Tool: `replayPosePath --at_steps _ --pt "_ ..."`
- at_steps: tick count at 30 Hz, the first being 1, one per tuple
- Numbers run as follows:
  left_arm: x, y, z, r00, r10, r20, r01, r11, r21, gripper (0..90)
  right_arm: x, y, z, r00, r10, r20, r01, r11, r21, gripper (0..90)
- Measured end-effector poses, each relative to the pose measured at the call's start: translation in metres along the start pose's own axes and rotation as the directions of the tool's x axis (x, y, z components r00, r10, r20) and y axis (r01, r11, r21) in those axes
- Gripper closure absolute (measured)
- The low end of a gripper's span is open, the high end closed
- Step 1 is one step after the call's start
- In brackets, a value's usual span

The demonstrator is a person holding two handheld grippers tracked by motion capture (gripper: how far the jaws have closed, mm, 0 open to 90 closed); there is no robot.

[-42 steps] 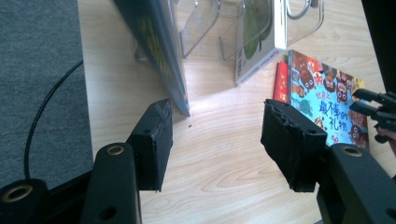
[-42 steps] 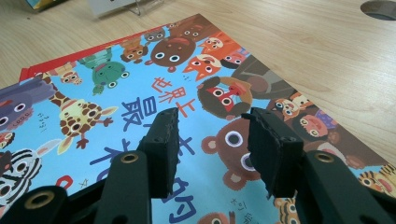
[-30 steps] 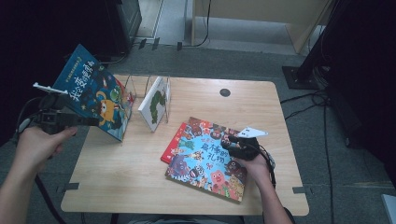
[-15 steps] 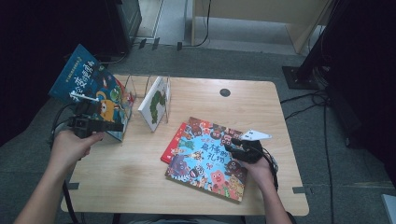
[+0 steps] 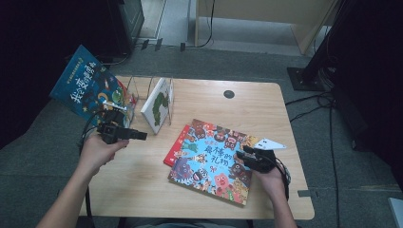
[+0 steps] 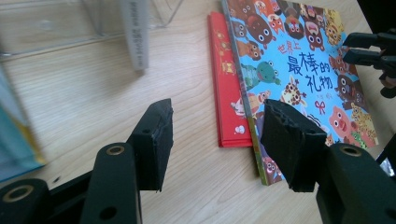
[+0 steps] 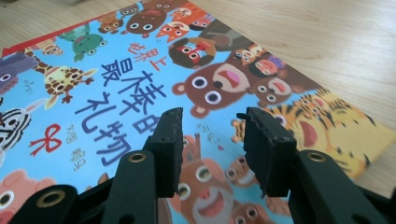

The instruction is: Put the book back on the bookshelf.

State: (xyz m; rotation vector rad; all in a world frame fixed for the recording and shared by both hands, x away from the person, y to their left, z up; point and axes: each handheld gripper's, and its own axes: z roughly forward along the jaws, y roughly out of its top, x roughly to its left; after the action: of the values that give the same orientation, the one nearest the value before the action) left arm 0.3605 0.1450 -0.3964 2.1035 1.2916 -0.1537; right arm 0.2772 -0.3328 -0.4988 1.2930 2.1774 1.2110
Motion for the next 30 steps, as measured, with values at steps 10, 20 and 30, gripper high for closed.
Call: replayPosePath --at_steps 10,20,30 --pt "-0.012 0.0 0.042 0.9972 0.074 0.007 -0.074 0.997 0.023 47.8 -0.005 -0.014 -0.016 0.9985 0.036 0.043 -0.035 0.999 -0.004 60.4" --pt "-0.016 -0.003 0.068 0.9918 0.124 0.031 -0.125 0.991 0.048 61.3 -0.009 -0.025 -0.027 0.9958 0.054 0.074 -0.054 0.999 0.001 63.1" --pt "-0.018 -0.005 0.088 0.9886 0.137 0.062 -0.14 0.9894 0.039 75.5 -0.011 -0.029 -0.027 0.9946 0.067 0.078 -0.069 0.998 0.016 67.7"
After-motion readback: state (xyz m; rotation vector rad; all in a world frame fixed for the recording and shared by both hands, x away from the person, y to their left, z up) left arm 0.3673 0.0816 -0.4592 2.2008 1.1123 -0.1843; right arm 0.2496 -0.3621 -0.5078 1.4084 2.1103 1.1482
